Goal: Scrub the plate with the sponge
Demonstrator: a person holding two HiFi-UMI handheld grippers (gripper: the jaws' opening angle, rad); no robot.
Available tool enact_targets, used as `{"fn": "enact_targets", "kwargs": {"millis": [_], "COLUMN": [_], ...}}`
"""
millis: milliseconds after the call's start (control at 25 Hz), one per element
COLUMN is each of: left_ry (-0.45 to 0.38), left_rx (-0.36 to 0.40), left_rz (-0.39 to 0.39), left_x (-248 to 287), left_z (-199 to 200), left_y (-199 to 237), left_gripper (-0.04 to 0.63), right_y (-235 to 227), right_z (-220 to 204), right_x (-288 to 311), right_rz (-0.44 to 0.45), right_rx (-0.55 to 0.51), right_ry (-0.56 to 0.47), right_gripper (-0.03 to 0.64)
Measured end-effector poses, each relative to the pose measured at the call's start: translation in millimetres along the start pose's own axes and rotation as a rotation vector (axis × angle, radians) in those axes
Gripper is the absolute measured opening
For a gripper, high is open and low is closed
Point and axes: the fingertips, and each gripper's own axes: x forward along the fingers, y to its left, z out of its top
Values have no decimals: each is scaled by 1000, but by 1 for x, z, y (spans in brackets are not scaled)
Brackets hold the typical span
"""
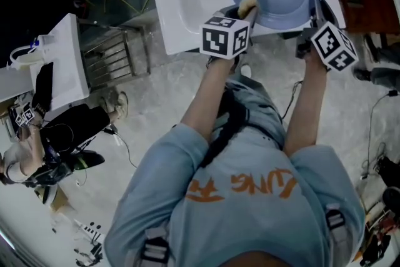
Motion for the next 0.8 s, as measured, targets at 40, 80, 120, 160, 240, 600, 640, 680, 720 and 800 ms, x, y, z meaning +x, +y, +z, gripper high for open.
{"fn": "enact_targets", "kwargs": {"millis": [40, 80, 120, 160, 240, 600, 640, 680, 720, 800], "left_ry": [-8, -17, -26, -37, -61, -228, -235, -237, -236, -231], "left_rx": [8, 14, 15, 10, -12, -35, -34, -37, -44, -69], "left_rz": [27, 53, 74, 87, 93, 52, 53, 55, 59, 71], "left_x": [-5, -10, -14, -18, -22, -37, -37, -37, -37, -36], "left_z": [3, 6, 8, 11, 17, 74, 77, 78, 77, 71], "left_y": [9, 17, 25, 32, 38, 32, 33, 36, 40, 49], "left_gripper": [49, 49, 49, 49, 49, 49, 49, 49, 49, 49], "right_y": [2, 5, 7, 8, 10, -12, -18, -24, -30, -42], "right_z": [1, 1, 1, 1, 1, 20, 20, 20, 19, 15], "right_x": [1, 2, 3, 3, 5, -4, -5, -6, -7, -10], "right_rz": [6, 11, 16, 20, 23, -40, -56, -72, -89, -124], "right_rx": [-1, -2, -3, -4, -8, -12, -11, -9, -6, -4], "right_ry": [-1, -2, -2, -2, -2, -27, -26, -21, -13, 13], "right_gripper": [23, 23, 23, 23, 23, 21, 21, 21, 20, 20]}}
